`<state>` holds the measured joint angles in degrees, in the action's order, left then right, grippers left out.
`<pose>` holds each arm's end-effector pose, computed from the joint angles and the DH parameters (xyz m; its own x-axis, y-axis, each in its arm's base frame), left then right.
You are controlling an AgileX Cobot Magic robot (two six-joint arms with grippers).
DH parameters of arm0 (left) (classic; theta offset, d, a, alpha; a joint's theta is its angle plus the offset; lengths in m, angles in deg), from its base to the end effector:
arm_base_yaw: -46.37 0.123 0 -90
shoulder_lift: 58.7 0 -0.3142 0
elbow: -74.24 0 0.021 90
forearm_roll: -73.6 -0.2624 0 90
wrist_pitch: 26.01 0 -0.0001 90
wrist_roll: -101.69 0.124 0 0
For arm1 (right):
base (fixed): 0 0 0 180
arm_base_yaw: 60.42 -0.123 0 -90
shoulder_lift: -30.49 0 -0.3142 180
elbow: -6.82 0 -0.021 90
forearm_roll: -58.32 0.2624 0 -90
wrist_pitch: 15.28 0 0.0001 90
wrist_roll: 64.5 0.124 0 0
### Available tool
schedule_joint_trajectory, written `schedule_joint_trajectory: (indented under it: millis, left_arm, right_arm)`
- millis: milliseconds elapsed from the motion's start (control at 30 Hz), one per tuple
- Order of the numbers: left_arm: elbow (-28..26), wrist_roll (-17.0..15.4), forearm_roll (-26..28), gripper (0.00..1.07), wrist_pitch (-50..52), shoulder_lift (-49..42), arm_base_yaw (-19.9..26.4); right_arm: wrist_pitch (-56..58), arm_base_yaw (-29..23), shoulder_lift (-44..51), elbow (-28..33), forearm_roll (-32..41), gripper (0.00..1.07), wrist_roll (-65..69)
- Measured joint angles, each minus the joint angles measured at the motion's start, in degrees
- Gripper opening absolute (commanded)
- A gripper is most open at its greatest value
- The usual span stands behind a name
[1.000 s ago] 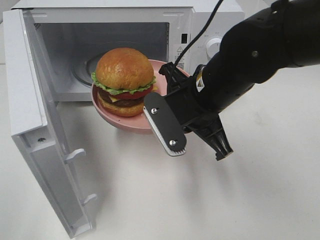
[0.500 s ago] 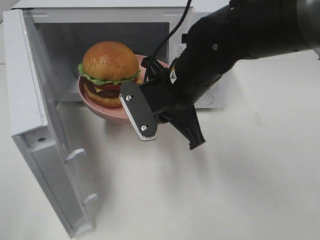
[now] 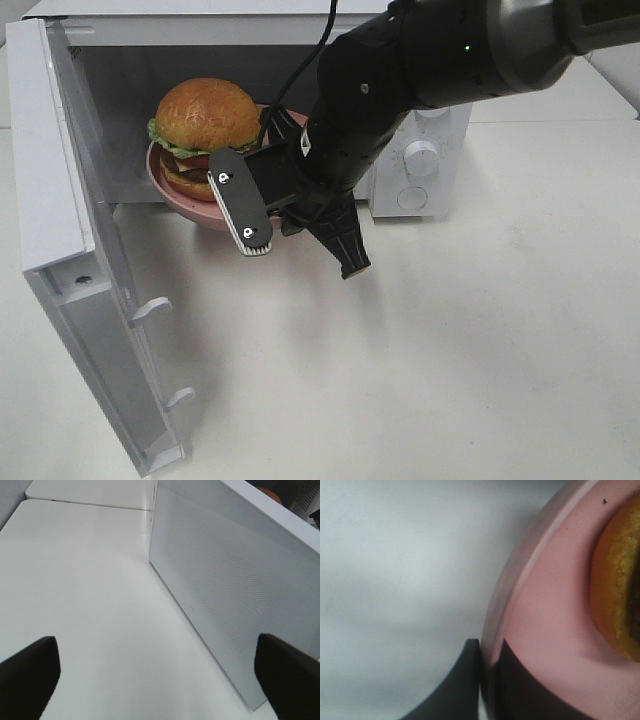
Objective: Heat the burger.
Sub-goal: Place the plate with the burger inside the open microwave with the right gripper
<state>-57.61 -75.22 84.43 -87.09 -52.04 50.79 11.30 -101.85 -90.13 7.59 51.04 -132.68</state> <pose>0.0022 -0.0203 0.2752 -0.4309 -0.0712 -0.8996 0.0556 0.9929 -0.1052 0.3502 0.2997 0.1698 0.4479 -0.8891 -0.0944 -0.7802 -0.3372 -0.5269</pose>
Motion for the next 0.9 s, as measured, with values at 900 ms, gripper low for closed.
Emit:
schedule_joint_trajectory:
  millis: [900]
  left_arm:
    - [0.00, 0.00, 0.00, 0.98, 0.00, 0.00, 0.00]
  right_arm:
    - [7.62, -0.17, -14.90, -24.12, -4.47, 0.00, 10.37]
